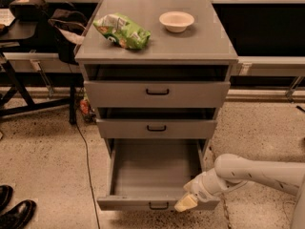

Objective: Close bottom drawer

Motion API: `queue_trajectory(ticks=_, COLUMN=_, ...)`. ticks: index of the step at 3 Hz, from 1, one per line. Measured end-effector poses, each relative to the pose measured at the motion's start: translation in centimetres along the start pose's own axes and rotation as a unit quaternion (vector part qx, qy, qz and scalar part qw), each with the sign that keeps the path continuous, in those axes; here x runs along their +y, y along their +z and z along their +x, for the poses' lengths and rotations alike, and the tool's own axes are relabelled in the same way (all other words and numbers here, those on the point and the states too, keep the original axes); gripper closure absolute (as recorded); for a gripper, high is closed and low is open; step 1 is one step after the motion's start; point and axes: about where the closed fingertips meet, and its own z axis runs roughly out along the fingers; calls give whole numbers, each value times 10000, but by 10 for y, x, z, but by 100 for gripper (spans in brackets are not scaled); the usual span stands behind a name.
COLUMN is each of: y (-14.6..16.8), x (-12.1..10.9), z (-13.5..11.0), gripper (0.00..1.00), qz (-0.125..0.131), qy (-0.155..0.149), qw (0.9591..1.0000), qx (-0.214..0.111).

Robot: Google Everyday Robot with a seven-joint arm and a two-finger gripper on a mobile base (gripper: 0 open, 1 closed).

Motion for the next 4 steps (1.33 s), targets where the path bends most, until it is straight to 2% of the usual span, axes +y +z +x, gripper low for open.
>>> queue_trajectory(ticks=2, y=-2, x=4, z=-1, gripper=86, qz=44, qy=-56, qw=10000, qx=-33)
queue_trajectory(ticks=3, y=6, x=3, z=5, gripper=100, qz=71, qy=-39, qw=9999, qx=-113)
queue_trajectory(ticks=4, y=36, x=-1, z=23, gripper=100, qz=197, qy=89, qw=9997, qx=-72)
